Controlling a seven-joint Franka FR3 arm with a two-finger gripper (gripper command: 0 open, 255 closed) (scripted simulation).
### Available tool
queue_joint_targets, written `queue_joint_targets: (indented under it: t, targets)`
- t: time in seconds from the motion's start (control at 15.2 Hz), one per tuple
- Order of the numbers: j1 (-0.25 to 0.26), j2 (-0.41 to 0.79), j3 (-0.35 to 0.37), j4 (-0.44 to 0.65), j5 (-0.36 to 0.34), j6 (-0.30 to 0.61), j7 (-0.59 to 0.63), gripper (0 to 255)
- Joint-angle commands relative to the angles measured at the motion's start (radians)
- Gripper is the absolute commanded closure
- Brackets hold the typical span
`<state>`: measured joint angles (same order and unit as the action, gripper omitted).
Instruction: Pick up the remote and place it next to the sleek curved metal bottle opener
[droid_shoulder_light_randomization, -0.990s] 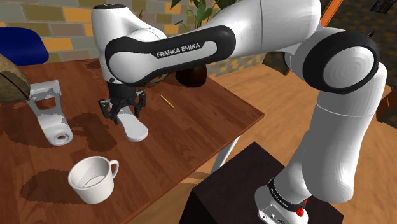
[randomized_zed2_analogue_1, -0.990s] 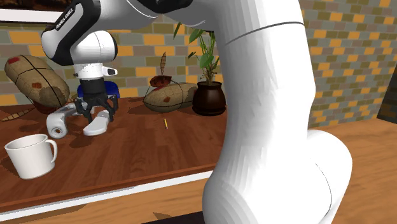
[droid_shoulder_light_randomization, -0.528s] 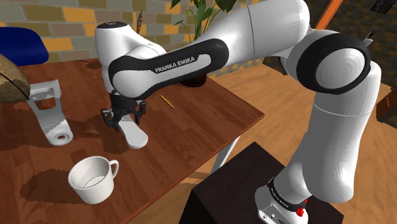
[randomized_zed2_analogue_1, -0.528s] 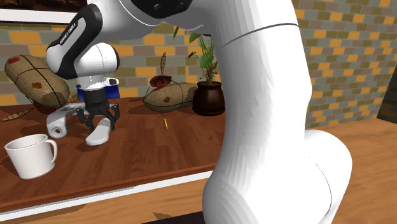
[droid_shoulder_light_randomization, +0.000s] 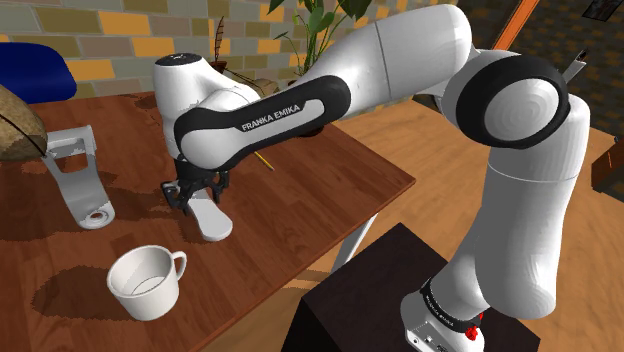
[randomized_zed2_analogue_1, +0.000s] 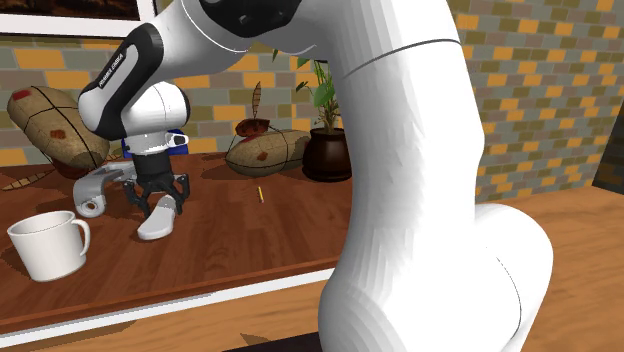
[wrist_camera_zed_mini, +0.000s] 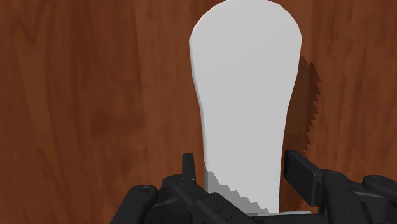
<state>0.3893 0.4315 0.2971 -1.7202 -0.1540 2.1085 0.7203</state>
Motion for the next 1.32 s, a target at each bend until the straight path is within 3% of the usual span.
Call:
queue_joint_targets:
  t: [0.0,0.2,0.26,0.59,0.86,1.25]
  targets:
    - [0.000,0.000,0.000,0.000,0.000,0.001,0.000,255]
    - [0.000,0.000,0.000,0.000,0.000,0.001,0.000,255]
    - [0.000,0.000,0.000,0.000,0.000,0.001,0.000,0]
    - [0.000,0.000,0.000,0.000,0.000,0.001,0.000,0]
    - [-0.003,-0.046,0.009,0.064,0.019,-0.107,-0.012,0]
    - [-0.003,-0.046,0.009,0.064,0.019,-0.107,-0.012,0]
